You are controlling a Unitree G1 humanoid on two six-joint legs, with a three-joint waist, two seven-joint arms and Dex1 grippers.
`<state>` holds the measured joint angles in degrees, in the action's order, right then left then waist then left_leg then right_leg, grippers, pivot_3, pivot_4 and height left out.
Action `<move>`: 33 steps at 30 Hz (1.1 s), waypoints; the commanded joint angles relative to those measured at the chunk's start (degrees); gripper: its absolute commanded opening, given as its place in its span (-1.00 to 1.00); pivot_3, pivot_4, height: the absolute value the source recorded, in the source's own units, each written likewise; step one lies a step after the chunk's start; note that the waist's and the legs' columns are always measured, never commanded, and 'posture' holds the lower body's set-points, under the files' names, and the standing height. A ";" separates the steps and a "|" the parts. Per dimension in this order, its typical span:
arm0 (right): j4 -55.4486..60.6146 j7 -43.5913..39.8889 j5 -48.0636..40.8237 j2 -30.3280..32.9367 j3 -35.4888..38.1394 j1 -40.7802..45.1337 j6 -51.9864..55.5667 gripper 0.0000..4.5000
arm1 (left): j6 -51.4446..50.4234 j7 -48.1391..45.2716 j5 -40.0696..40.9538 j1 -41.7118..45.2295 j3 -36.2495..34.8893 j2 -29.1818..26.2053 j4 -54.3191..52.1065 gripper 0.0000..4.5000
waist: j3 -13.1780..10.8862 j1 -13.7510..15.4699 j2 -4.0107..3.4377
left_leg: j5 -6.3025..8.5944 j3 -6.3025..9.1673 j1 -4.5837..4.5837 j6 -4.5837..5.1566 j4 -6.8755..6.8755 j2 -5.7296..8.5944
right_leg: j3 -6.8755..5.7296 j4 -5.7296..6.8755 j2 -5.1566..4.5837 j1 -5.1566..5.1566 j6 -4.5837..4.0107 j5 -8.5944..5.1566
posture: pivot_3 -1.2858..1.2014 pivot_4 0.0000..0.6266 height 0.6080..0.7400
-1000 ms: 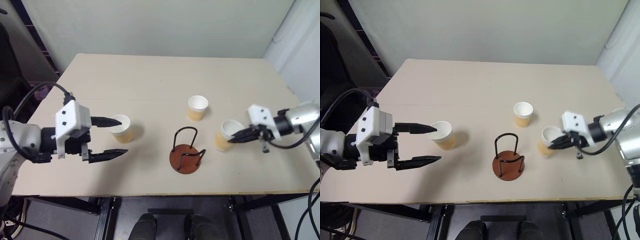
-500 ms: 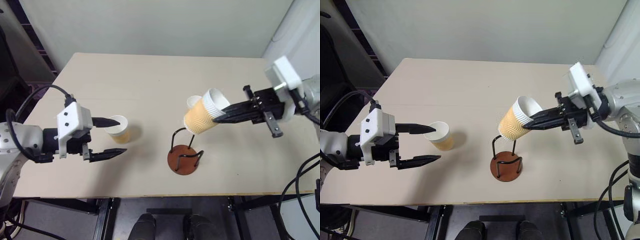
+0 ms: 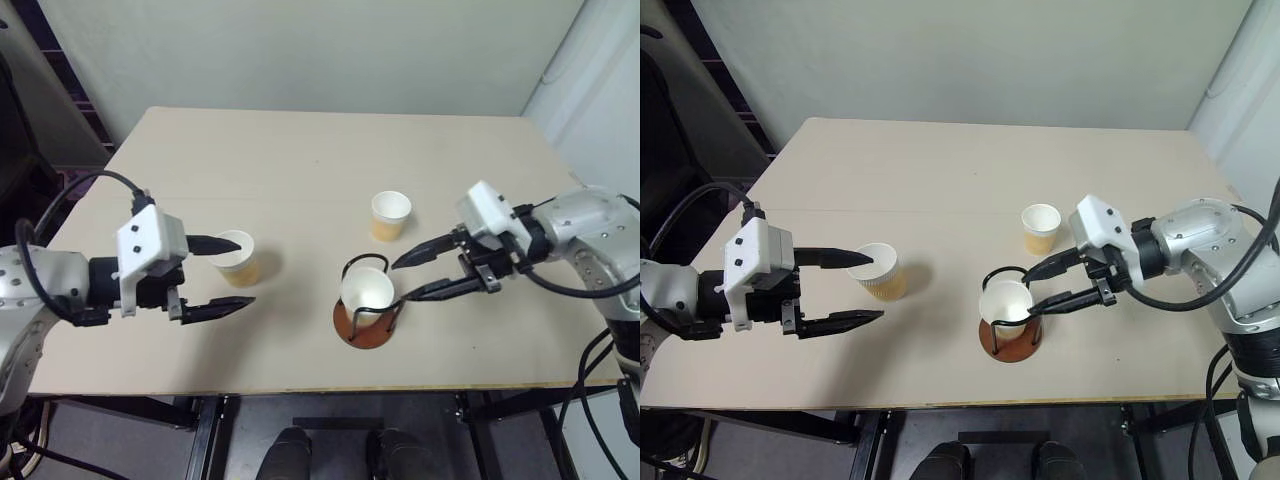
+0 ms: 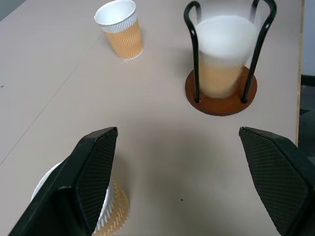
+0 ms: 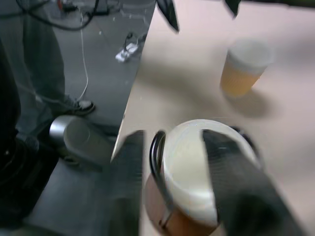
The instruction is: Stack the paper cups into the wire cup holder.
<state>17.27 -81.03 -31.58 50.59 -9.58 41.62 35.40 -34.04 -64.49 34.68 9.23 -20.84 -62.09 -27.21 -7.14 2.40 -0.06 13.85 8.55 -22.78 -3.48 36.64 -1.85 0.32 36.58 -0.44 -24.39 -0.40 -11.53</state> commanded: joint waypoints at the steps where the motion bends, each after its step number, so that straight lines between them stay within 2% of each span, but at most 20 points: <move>1: 2.32 0.71 -0.10 -0.17 0.97 0.72 -0.62 0.55 | -0.14 0.87 1.07 1.68 0.18 -0.51 -1.93 0.89 | 0.00 0.00 0.00 | 0.00 0.01 0.00 0.00 0.00 0.00 | 0.00 0.01 0.00 -0.01 0.00 0.00 | 0.03 -0.52 1.00; 2: 1.82 0.67 -0.19 -0.37 1.30 1.22 -0.86 0.72 | 0.04 1.14 0.95 2.17 0.45 -0.39 -1.81 0.89 | 0.00 -0.01 0.00 | 0.00 0.01 0.00 0.00 0.00 0.00 | 0.00 0.02 0.00 -0.02 0.00 0.00 | 0.03 -0.52 1.00; 3: -4.50 3.27 3.37 -2.04 1.20 4.76 -3.76 0.86 | 0.52 2.21 0.55 4.03 1.29 0.25 -1.18 0.89 | 0.00 -0.01 0.00 | 0.00 0.00 0.00 0.00 0.00 0.00 | 0.00 0.02 0.00 -0.03 -0.01 0.00 | 0.03 -0.52 1.00; 7: -29.19 12.92 17.13 -8.95 -2.36 16.12 -14.94 0.86 | 0.76 8.83 -2.45 11.71 6.03 4.02 1.55 0.89 | -0.01 -0.31 -0.02 | -0.07 0.06 0.19 0.06 0.05 0.00 | 0.05 0.22 -0.16 -0.13 -0.20 0.19 | 0.03 -0.52 1.00; 13: -58.35 14.89 30.57 -17.38 -8.92 24.45 -33.84 0.86 | -1.62 18.76 -11.16 21.99 18.60 11.90 6.44 0.89 | -0.01 -0.20 -0.04 | -0.15 0.19 0.59 0.15 -0.38 -0.01 | 0.03 0.31 -0.27 -0.04 -0.40 0.29 | 0.03 -0.52 1.00; 15: -65.22 15.83 32.93 -19.51 -9.41 26.35 -37.35 0.86 | -3.22 21.15 -12.30 24.43 21.04 14.97 7.41 0.89 | -0.05 -0.13 -0.10 | -0.18 0.17 0.37 0.09 -0.44 -0.01 | 0.00 0.37 -0.29 -0.26 0.01 0.54 | 0.03 -0.52 1.00; 18: -72.80 17.43 35.84 -21.81 -9.59 28.59 -41.72 0.86 | -4.14 21.90 -13.13 26.13 23.62 17.73 7.19 0.89 | -0.05 0.09 -0.10 | -0.28 0.04 -0.36 -0.21 -0.46 -0.09 | -0.05 0.37 -0.28 -0.94 0.16 0.62 | 0.03 -0.52 1.00; 21: -77.61 18.29 37.37 -23.54 -9.14 30.23 -44.18 0.86 | -4.98 22.53 -13.72 26.47 24.73 19.04 6.69 0.89 | -0.05 0.08 -0.10 | -0.64 -0.16 -0.53 -0.94 -0.46 -0.29 | -0.07 0.33 -0.13 -1.00 0.17 0.63 | 0.03 -0.52 1.00; 25: -80.84 18.08 38.50 -25.51 -8.61 31.36 -46.23 0.48 | -5.59 21.99 -13.52 25.04 24.64 18.87 4.91 0.89 | -0.05 0.16 -0.10 | -0.46 -0.23 -0.57 -0.97 -0.46 -0.35 | -0.06 0.18 -0.04 -1.00 0.17 0.63 | 0.03 -0.52 1.00; 33: -82.96 17.50 39.39 -26.86 -7.17 32.18 -47.87 -0.88 | -5.53 21.78 -14.16 23.24 24.04 18.05 4.19 0.89 | -0.05 0.27 -0.10 | -0.22 -0.20 -0.56 -0.55 -0.39 -0.34 | -0.05 0.24 -0.08 -0.99 0.16 0.63 | 0.03 -0.52 1.00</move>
<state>-65.94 -63.05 8.12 23.54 -18.65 71.85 -11.37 -39.91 -42.47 20.74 32.30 4.74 -43.55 -20.74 -7.18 2.67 -0.16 13.65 8.36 -23.30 -4.00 36.25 -2.19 0.27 36.82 -0.53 -25.38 -0.24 -10.90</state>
